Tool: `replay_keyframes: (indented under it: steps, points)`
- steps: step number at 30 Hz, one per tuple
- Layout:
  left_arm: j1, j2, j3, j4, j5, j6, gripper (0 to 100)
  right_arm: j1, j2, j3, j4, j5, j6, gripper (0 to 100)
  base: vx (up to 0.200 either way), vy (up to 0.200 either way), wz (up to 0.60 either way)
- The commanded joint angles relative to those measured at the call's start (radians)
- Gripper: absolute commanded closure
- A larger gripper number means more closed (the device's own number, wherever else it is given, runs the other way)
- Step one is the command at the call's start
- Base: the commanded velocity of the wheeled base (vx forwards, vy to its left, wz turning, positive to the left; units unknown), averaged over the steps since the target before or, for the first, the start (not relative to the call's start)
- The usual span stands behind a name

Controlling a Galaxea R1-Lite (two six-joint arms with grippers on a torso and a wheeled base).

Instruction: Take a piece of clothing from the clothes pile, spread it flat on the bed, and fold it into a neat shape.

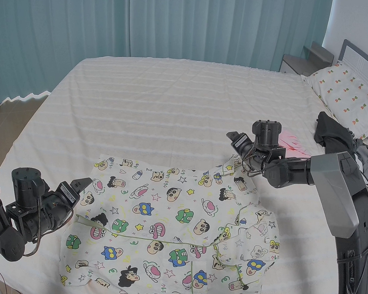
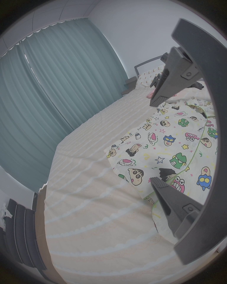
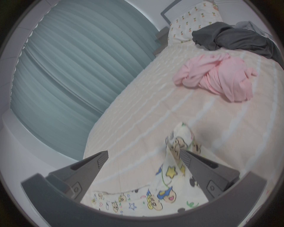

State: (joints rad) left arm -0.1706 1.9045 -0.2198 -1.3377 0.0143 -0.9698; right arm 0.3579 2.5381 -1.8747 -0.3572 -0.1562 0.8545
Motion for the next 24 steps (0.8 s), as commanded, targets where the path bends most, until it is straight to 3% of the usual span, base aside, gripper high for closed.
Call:
replay_keyframes:
  steps: [1,6,24]
  points:
    - [0.0,-0.005,0.0,0.0,0.001,-0.007,0,0.032,-0.045,0.095,0.006,0.001,-0.002,0,0.2,0.0,0.0]
    - [0.0,0.005,-0.004,0.0,-0.004,-0.012,0,0.062,-0.024,0.134,0.02,0.001,0.0,0,0.2,0.0,0.0]
    - [0.0,0.033,-0.006,0.0,0.004,-0.004,0,0.09,-0.048,0.192,0.104,-0.025,-0.008,0,0.0,0.0,0.0]
